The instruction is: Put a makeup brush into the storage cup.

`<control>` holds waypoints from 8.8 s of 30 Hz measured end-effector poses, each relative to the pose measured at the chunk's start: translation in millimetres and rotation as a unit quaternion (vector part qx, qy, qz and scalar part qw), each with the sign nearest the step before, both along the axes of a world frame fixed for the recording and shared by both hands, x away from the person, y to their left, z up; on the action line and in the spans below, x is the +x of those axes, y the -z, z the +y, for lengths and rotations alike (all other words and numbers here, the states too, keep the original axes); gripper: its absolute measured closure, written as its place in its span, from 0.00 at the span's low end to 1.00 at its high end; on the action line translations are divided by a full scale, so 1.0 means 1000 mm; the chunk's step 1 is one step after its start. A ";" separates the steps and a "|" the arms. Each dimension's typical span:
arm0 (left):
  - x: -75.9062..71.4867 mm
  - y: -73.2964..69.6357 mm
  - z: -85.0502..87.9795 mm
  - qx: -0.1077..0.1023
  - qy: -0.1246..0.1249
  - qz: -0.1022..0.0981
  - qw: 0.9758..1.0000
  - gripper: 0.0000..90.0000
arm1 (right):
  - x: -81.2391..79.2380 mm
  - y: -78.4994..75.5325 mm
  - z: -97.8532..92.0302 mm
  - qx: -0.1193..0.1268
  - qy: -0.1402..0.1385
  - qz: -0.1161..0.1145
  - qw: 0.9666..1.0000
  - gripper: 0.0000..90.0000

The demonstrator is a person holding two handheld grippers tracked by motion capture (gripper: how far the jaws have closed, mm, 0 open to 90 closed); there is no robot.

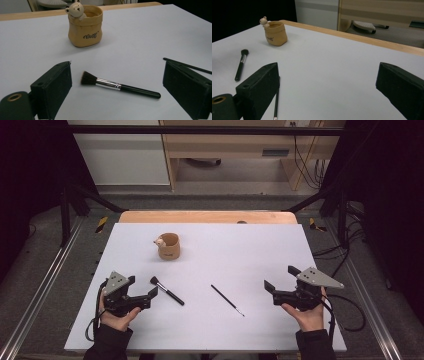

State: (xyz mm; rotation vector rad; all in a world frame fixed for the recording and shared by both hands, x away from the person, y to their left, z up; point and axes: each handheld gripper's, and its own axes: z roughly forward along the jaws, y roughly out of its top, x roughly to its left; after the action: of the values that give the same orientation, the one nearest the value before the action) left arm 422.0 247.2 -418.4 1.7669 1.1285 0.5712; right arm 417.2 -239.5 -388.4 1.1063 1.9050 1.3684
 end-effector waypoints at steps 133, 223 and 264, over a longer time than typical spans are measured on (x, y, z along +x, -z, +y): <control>0.034 0.049 -0.046 0.121 -0.027 0.163 0.979 0.87 | 0.000 0.002 0.006 -0.001 -0.004 0.010 1.000 0.06; 0.079 0.028 -0.054 0.235 0.108 0.286 0.923 0.77 | -0.002 0.001 -0.002 0.007 -0.007 0.016 1.000 0.06; 0.074 0.014 -0.057 0.257 0.120 0.266 0.921 0.88 | -0.002 0.000 -0.002 0.006 -0.010 0.019 1.000 0.06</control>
State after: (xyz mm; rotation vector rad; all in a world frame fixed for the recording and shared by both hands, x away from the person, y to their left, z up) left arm 495.8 189.9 -432.1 2.5859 1.1528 0.2443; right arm 415.1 -241.1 -388.3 1.1283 1.9418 1.3814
